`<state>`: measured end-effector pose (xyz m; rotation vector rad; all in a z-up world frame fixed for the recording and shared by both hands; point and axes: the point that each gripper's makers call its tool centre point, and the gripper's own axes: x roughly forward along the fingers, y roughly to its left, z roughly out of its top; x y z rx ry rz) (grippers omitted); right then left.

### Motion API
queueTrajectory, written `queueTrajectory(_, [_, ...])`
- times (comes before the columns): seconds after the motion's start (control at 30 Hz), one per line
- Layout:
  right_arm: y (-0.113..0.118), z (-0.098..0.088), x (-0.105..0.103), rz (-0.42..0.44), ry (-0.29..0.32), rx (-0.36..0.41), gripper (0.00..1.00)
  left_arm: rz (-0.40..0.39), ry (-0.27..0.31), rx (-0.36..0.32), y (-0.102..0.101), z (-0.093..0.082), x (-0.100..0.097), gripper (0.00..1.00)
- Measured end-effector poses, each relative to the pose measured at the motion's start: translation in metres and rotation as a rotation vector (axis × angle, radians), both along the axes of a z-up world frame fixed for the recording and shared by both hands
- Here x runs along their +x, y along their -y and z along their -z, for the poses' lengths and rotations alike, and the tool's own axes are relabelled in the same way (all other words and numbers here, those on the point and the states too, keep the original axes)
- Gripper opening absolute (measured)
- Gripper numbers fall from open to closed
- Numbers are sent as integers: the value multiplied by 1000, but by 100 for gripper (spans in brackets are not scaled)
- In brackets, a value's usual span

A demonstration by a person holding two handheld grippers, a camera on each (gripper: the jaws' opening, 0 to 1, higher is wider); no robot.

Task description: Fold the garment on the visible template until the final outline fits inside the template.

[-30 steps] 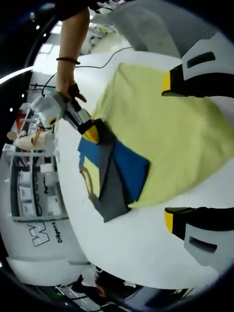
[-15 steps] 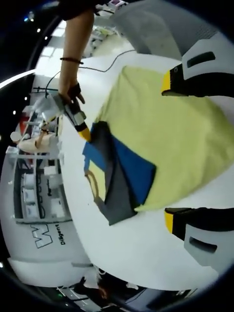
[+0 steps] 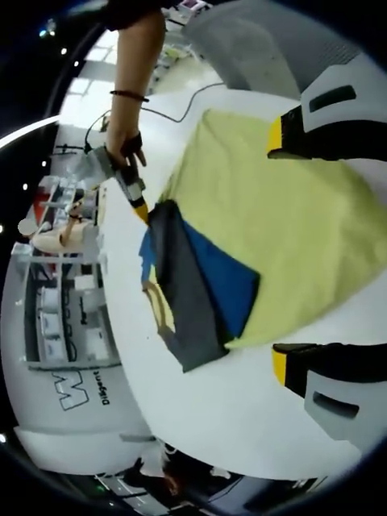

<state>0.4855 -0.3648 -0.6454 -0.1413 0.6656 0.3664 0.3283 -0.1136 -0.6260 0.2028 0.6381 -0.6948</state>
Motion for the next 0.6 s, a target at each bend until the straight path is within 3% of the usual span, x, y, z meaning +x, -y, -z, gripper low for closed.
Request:
queueTrajectory(0.37, [7, 2, -4, 36, 21, -28, 0, -28, -33, 24, -9, 7, -2, 91])
queueTrajectory(0.47, [9, -5, -3, 93, 34, 40, 0, -39, -29, 17, -12, 6, -1, 91])
queueTrajectory(0.6, [5, -16, -13, 114, 17, 125, 23, -52, -31, 30, -18, 6, -1, 90])
